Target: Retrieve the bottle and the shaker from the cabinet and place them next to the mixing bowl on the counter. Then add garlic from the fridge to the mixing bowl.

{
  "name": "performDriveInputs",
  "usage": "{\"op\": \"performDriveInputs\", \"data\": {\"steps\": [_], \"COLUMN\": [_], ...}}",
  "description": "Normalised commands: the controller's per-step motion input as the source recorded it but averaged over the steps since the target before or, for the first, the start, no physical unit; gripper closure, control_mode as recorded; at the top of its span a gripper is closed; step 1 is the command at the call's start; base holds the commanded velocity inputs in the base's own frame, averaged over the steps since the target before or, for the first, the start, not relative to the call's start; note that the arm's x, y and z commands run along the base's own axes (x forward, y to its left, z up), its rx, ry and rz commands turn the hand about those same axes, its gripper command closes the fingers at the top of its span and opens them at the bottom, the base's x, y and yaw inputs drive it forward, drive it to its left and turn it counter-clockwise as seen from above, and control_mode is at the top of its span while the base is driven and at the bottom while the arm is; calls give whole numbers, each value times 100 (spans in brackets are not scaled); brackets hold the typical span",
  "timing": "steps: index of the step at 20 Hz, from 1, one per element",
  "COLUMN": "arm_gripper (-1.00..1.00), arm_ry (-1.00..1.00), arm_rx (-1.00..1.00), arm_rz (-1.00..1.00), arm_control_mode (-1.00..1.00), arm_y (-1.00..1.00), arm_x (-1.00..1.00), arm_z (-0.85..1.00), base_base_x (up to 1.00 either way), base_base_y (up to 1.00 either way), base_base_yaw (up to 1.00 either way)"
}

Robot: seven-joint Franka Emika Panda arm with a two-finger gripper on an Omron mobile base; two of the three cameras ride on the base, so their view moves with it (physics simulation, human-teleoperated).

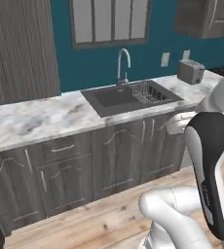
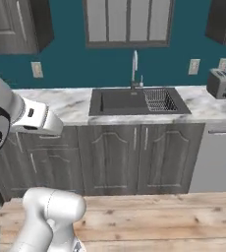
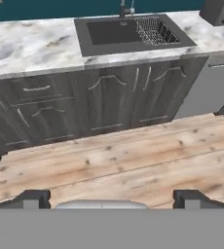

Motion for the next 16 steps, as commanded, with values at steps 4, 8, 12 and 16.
{"op": "performDriveInputs", "data": {"steps": [4,8,12,16], "arm_gripper": [-100,-100,-100,-100], "arm_ry": [0,0,0,0], "arm_rx": [0,0,0,0], "arm_rz": [0,0,0,0], "arm_control_mode": [100,100,100,100], "arm_y": [0,0,0,0], "arm_x": [0,0,0,0], "arm_z": [0,0,0,0], "base_base_x": [0,0,0,0], "base_base_y": [1,2,1,4], "base_base_yaw": [-100,-100,-100,-100]}}
